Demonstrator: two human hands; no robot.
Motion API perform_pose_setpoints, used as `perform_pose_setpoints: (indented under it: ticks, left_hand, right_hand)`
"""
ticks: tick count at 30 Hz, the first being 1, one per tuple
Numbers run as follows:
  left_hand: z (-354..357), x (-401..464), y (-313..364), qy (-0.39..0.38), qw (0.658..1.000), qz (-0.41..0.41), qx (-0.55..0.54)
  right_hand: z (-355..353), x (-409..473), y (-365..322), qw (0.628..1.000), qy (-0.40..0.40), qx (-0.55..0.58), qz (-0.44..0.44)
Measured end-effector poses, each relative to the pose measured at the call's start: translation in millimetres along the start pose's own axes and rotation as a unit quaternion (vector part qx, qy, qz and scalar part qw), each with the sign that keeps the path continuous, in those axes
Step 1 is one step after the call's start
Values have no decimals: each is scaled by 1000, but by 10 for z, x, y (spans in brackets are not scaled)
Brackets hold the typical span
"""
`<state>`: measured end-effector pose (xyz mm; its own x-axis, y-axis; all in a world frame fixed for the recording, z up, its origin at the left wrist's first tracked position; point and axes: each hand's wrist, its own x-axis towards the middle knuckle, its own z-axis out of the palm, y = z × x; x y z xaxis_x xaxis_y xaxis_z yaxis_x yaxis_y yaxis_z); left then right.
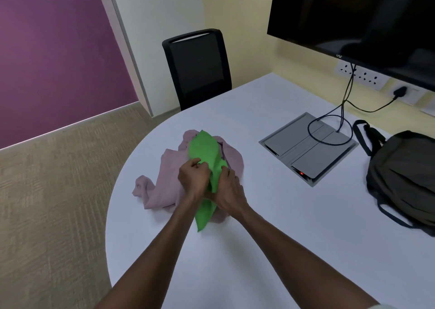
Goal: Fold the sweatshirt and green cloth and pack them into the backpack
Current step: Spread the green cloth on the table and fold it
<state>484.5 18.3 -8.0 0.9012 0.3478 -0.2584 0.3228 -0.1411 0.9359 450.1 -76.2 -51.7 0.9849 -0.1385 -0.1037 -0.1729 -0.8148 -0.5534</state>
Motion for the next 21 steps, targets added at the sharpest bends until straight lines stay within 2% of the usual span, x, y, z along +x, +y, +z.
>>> perform_pose_setpoints:
  ticks: [2, 5, 10, 12, 17, 19, 21]
  left_hand:
    - [24, -120, 171, -30, 999, 23, -17]
    - [8, -282, 417, -68, 994, 83, -38]
    - [-197, -405, 664, -60, 974, 215, 37]
    - [-274, -424, 717, -42, 968, 241, 58]
    - [-341, -599, 835, -49, 954, 283, 89]
    - [-330, -736, 881, -59, 932, 336, 119]
    - [-308, -868, 931, -73, 904, 393, 150]
  right_hand:
    - [-55, -56, -21, 998, 64, -16, -2]
    - [-210, -121, 46, 994, 109, 18, 21]
    - [-540, -210, 291, 977, 119, 111, 137]
    - [-690, -290, 390, 968, 109, 167, 155]
    - [-947, -650, 308, 960, 19, 264, 92]
    - [-998, -748, 126, 957, 17, 286, 46]
    - [-1038, -798, -59, 956, 51, 289, 13]
